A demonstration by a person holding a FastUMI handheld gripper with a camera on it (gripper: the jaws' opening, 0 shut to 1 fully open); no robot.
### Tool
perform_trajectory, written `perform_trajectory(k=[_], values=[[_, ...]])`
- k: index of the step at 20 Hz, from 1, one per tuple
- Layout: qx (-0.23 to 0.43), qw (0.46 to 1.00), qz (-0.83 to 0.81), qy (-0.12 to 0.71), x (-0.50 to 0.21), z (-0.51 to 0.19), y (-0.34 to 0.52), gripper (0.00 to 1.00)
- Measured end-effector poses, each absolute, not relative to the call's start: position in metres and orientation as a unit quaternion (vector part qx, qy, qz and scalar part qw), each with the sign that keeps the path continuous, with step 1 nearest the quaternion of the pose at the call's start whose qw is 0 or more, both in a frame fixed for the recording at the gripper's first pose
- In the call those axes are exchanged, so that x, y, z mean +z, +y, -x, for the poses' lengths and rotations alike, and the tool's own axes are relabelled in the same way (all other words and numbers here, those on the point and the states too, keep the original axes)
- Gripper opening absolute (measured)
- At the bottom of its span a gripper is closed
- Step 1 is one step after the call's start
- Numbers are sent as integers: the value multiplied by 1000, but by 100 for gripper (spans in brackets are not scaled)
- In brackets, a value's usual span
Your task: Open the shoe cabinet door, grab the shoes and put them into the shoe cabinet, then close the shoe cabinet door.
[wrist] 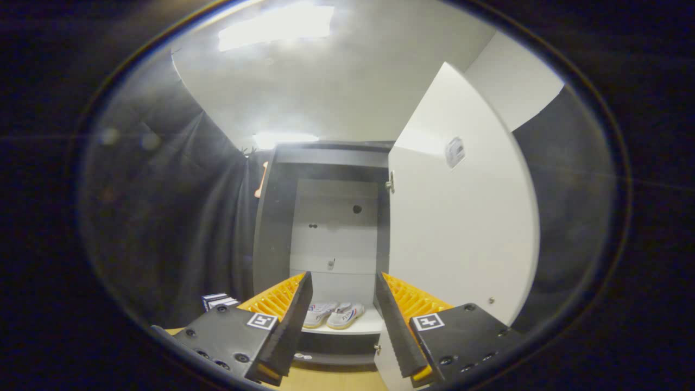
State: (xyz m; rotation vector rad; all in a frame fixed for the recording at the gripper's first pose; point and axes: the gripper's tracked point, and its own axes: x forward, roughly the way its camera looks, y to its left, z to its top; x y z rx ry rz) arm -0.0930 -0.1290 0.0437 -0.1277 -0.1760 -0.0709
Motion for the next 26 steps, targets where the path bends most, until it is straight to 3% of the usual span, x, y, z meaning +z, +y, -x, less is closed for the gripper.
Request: perform_trajectory(k=[8, 13, 20, 26], values=[[-129, 979, 63, -147, 95, 190, -237, 75], [-189, 969, 87, -132, 94, 215, -306, 75], [-207, 973, 59, -79, 70, 168, -382, 76], [-162, 986, 26, -23, 31, 124, -388, 80]])
